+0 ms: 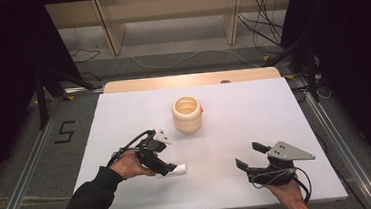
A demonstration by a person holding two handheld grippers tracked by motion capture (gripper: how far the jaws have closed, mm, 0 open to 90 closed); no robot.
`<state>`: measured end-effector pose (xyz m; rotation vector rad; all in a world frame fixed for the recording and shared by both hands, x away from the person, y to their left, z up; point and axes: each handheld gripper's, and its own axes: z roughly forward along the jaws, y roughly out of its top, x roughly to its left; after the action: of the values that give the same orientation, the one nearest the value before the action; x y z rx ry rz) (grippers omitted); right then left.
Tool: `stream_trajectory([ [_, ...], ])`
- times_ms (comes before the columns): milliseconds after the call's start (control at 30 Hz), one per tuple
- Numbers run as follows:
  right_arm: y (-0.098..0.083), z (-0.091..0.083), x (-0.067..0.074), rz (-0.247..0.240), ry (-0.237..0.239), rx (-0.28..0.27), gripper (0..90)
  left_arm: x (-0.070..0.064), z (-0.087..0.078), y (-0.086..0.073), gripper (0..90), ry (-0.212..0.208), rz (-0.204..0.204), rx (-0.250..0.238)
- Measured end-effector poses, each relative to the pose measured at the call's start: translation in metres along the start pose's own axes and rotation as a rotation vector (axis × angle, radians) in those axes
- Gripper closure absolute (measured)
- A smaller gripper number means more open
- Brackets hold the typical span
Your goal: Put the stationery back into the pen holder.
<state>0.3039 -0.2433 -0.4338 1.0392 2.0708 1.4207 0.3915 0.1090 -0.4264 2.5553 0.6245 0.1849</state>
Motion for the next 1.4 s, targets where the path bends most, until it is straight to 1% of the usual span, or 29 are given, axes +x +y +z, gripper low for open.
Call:
stream_trajectory([
  [33,0.0,0.0,0.0,-0.001,0.001,-0.001,19.8,-0.002,0.002,0.0,21.3,-0.001,0.001,0.004],
  [67,0.0,0.0,0.0,-0.001,0.001,-0.001,19.8,-0.003,0.003,0.001,21.6,-0.003,0.018,0.023],
  [300,0.0,0.001,0.001,-0.001,0.003,0.003,19.9,-0.009,0.014,0.002,25.9,-0.01,0.069,0.105],
  [400,0.0,0.001,0.001,-0.001,0.005,0.005,19.9,-0.012,0.018,0.002,28.9,-0.021,0.097,0.128],
  [533,0.0,0.002,0.001,-0.002,0.005,0.006,19.9,-0.015,0.024,0.004,32.6,-0.031,0.122,0.163],
  [733,0.0,0.002,0.001,-0.001,0.007,0.008,20.1,-0.015,0.031,0.005,39.6,-0.041,0.133,0.196],
  [767,-0.001,0.002,0.001,-0.002,0.007,0.011,20.0,-0.015,0.033,0.004,40.9,-0.043,0.108,0.176],
  [800,-0.001,0.002,0.001,-0.003,0.007,0.012,20.0,-0.014,0.033,0.004,42.4,-0.049,0.108,0.18],
  [833,-0.001,0.002,0.001,-0.003,0.007,0.012,20.1,-0.012,0.033,0.005,44.3,-0.055,0.139,0.208],
  [967,-0.001,0.002,0.001,-0.003,0.007,0.012,20.1,-0.012,0.036,0.006,49.9,-0.071,0.154,0.232],
  [1033,-0.001,0.002,0.001,-0.003,0.008,0.011,20.1,-0.013,0.037,0.007,52.6,-0.066,0.162,0.234],
  [1267,-0.001,0.003,0.001,0.0,0.012,0.013,20.3,-0.012,0.039,0.011,59.8,-0.06,0.197,0.273],
  [1333,-0.001,0.003,0.001,-0.003,0.01,0.014,20.3,-0.013,0.041,0.011,61.4,-0.056,0.201,0.281],
  [1400,-0.001,0.003,0.001,0.0,0.011,0.013,20.3,-0.012,0.043,0.012,62.2,-0.054,0.217,0.293],
])
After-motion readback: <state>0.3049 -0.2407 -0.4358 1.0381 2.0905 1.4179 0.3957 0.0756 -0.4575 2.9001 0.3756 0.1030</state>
